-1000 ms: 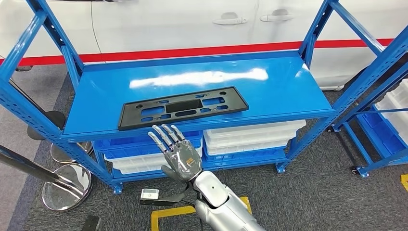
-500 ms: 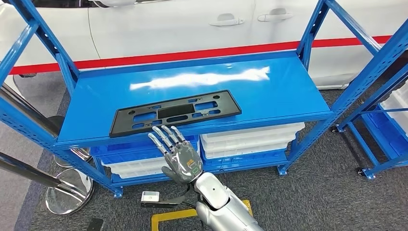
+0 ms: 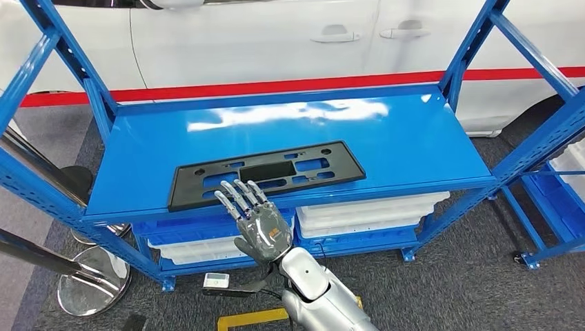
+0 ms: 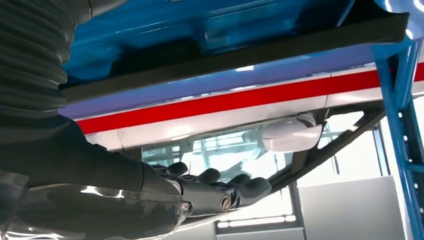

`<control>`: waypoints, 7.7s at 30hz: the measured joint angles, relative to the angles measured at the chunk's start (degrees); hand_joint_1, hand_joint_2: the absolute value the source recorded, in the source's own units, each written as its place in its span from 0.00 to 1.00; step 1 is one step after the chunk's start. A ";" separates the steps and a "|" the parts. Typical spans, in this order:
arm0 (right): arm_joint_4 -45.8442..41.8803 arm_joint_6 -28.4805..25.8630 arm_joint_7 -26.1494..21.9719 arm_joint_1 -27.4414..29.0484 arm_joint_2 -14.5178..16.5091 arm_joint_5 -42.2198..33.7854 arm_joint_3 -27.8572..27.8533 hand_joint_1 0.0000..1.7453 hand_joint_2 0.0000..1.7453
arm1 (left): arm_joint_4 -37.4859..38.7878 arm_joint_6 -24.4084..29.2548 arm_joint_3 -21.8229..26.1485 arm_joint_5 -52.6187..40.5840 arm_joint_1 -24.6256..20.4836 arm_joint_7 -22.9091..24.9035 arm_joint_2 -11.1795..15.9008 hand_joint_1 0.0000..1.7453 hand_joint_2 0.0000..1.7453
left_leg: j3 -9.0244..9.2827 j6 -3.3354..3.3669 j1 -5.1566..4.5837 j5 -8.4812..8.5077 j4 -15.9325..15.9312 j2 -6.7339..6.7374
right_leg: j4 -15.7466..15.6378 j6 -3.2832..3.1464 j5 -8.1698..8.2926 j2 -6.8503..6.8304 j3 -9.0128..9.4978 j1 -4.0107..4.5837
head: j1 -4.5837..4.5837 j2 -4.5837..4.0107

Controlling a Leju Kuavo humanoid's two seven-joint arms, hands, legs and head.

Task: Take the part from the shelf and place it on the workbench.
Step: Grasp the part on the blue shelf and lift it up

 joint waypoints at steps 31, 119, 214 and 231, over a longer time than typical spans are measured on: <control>8.94 -0.02 6.92 -4.98 -0.01 4.37 -3.83 0.00 1.00 | 0.42 -0.10 0.19 -5.00 -0.67 0.74 0.02 0.00 0.00 | -1.71 -0.28 -0.19 2.59 -1.01 0.17 | 0.44 -0.37 -1.52 0.32 1.30 0.12 | 0.07 0.00; -40.88 25.86 -25.88 24.71 -11.32 -72.20 -3.73 1.00 1.00 | 0.46 2.31 17.86 -5.91 3.87 -3.98 -4.09 0.00 0.00 | -0.28 -0.35 -0.27 1.76 -1.24 0.25 | -12.45 -0.79 5.14 0.16 5.20 0.62 | 0.05 0.00; -35.38 25.77 -30.89 45.47 -10.05 -66.38 -18.48 1.00 1.00 | 0.46 2.01 24.59 -16.31 4.17 3.32 -6.32 0.00 0.00 | 4.01 -0.17 -0.18 -0.55 -3.23 3.07 | -0.44 0.84 -0.26 0.48 0.20 -0.63 | 0.00 0.00; -38.71 27.59 -30.92 44.64 -8.24 -66.05 -21.78 1.00 1.00 | 0.46 1.94 26.60 -19.35 2.73 -0.03 -4.68 0.00 0.00 | -2.93 -2.75 -0.16 -8.23 13.91 0.77 | -14.62 -3.27 6.92 2.87 7.12 0.29 | -0.01 0.00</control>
